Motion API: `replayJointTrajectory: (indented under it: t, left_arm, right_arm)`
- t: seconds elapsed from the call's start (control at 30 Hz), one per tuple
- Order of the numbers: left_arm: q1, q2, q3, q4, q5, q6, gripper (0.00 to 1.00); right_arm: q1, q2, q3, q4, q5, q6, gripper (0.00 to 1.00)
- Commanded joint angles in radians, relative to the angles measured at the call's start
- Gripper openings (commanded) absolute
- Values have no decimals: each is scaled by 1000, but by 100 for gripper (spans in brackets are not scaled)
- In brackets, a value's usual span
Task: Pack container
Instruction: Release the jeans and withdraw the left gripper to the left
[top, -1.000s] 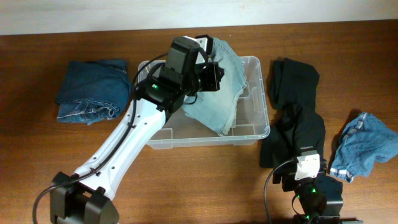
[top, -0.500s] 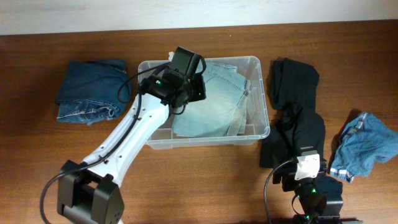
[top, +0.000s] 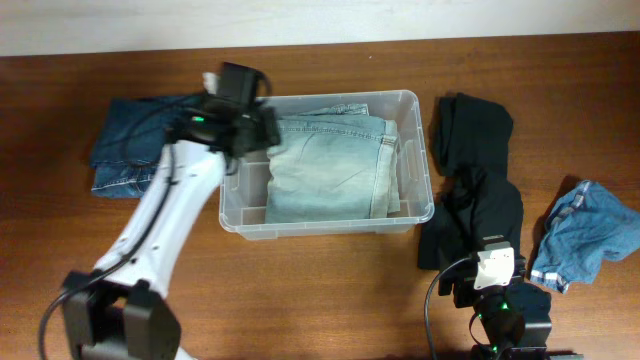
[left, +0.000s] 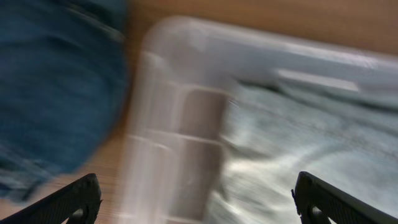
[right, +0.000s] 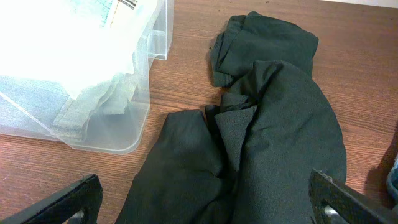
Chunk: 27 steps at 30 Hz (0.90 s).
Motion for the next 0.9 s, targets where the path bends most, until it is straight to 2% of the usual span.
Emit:
replayJointTrajectory:
  t: [0.0, 0.07, 0.1, 0.13, 0.17, 0.2, 0.23, 0.3, 0.37, 0.43, 0.53, 0.57, 0.63, 0.67, 0.87]
  left_arm:
    - [82, -76, 8, -5, 3, 76, 100]
    - [124, -90, 8, 1, 137, 131, 99]
    - [141, -90, 8, 27, 296, 204, 99]
    - [142, -90, 8, 44, 395, 257, 98]
    - [137, -84, 8, 72, 547, 343, 92]
    - [129, -82, 8, 83, 615, 398, 89]
    - [118, -81, 8, 84, 617, 435, 82]
    - [105, -81, 8, 65, 534, 438, 81]
    - [107, -81, 8, 59, 529, 438, 79]
    - [102, -80, 8, 75, 588, 454, 76]
    - [64, -63, 8, 114, 772, 565, 72]
    - [46, -56, 8, 123, 776, 571, 72]
    - [-7, -24, 8, 150, 742, 591, 71]
    - [-72, 35, 8, 209, 700, 608, 71]
    - [-219, 276, 8, 386, 525, 607, 69]
  right_arm:
    - [-7, -8, -6, -1, -5, -6, 98]
    - [-7, -8, -6, -1, -5, -6, 98]
    - [-7, -8, -6, -1, -5, -6, 98]
    - [-7, -8, -6, -1, -5, -6, 98]
    - [-7, -8, -6, -1, -5, -6, 98]
    - [-7, -8, -6, -1, -5, -6, 98]
    - [-7, -8, -6, -1, -5, -6, 98]
    - [-7, -8, -6, -1, -5, -6, 99]
    - [-7, -8, -6, -1, -5, -6, 99]
    - [-7, -8, -6, -1, -5, -6, 99]
    - [-7, -8, -6, -1, -5, -6, 99]
    - [-7, -8, -6, -1, -5, -6, 99]
    - [-7, -8, -6, -1, -5, -6, 98]
    - [-7, -8, -6, -1, -5, -6, 99]
    - [-7, -8, -6, -1, -5, -6, 99]
